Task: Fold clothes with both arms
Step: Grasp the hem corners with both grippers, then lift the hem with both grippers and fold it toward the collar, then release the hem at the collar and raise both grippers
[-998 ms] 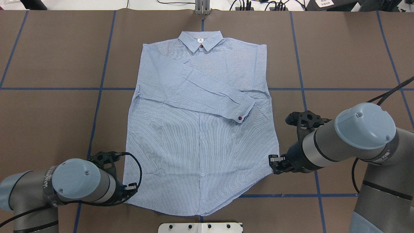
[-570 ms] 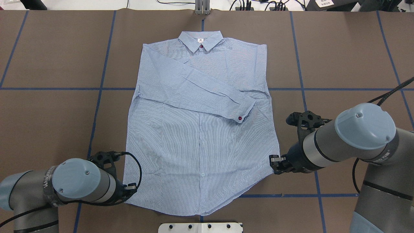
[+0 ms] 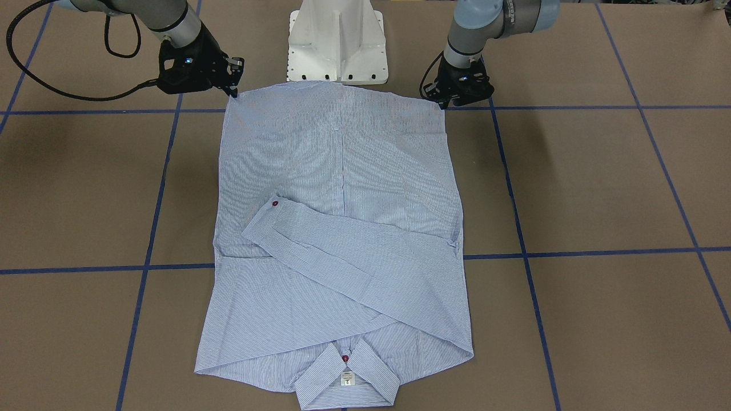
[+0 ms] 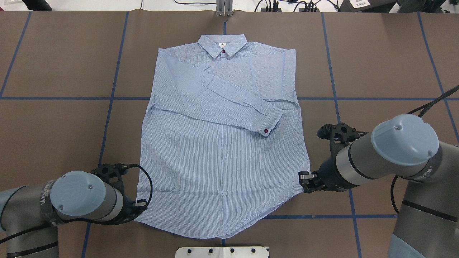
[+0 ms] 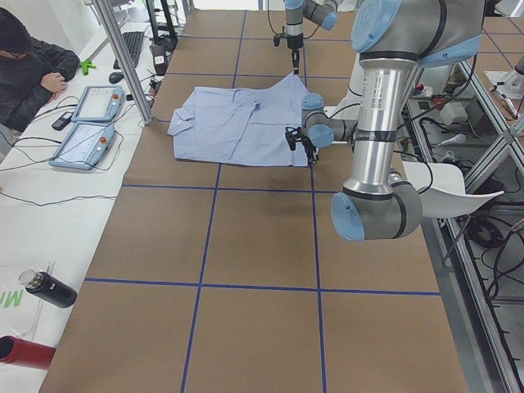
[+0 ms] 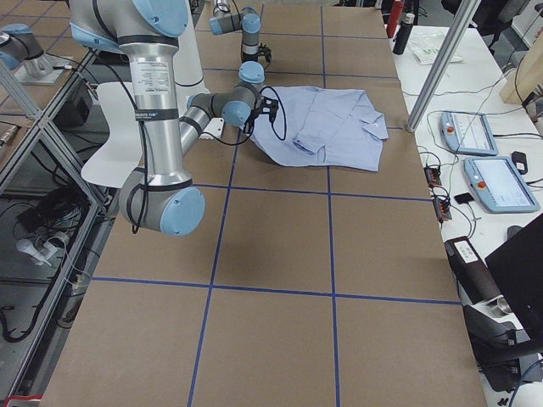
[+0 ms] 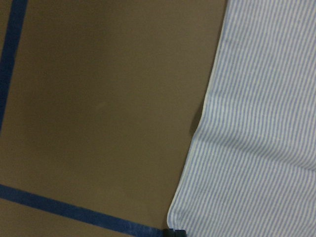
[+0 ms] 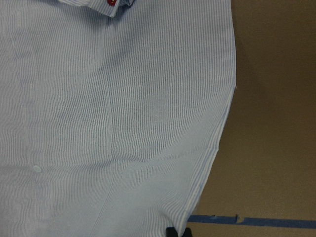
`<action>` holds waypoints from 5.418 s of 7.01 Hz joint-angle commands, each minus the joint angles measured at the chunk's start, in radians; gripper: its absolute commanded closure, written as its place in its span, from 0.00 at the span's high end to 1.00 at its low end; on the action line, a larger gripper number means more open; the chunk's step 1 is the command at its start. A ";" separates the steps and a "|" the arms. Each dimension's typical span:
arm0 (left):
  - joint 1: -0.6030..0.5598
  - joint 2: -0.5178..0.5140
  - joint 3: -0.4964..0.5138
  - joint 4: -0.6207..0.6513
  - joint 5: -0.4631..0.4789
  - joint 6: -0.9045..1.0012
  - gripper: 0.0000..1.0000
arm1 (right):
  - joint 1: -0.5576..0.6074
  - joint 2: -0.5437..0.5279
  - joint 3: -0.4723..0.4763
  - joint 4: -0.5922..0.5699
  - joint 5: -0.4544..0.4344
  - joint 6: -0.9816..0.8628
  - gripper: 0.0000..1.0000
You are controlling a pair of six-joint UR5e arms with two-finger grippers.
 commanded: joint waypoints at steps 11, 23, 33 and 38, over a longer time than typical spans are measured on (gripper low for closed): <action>0.037 -0.018 -0.294 0.223 -0.088 -0.006 0.00 | 0.005 -0.167 0.179 0.006 0.198 0.000 0.00; -0.460 -0.277 0.018 0.214 -0.250 0.310 0.00 | 0.428 0.261 -0.287 0.002 0.255 -0.054 0.00; -0.675 -0.544 0.644 -0.212 -0.249 0.398 0.00 | 0.528 0.583 -0.847 0.189 0.232 -0.130 0.00; -0.681 -0.569 0.861 -0.411 -0.247 0.396 0.00 | 0.525 0.615 -0.970 0.190 0.201 -0.169 0.00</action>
